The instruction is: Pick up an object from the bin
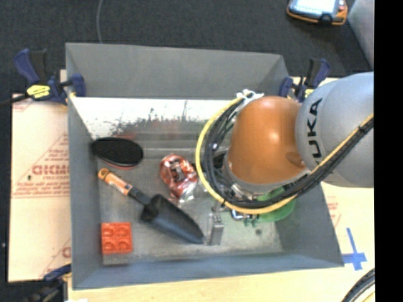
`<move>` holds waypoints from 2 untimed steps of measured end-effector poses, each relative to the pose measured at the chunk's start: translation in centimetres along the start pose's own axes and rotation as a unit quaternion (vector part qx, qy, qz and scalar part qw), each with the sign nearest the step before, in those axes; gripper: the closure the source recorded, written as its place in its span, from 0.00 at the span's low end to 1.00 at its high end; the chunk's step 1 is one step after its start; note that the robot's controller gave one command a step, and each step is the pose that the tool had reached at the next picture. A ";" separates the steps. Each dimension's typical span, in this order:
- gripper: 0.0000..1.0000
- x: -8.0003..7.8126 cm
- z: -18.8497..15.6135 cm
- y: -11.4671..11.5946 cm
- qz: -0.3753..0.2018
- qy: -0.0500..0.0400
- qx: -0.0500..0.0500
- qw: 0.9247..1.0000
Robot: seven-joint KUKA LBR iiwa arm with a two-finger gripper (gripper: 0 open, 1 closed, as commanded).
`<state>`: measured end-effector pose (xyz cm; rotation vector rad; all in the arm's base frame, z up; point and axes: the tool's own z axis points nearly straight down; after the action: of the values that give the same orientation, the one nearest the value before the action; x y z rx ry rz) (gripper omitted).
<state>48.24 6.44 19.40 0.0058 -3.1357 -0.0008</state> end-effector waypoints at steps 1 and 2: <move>0.00 -0.2 -0.4 0.0 0.002 -0.004 0.000 1.000; 0.00 -1.7 12.5 5.6 0.078 -0.002 -0.001 0.997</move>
Offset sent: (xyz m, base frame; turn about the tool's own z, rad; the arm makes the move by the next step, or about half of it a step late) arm 0.0168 0.0554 -0.1240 0.1579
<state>49.88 12.05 6.90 -0.2376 -3.1316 -0.0038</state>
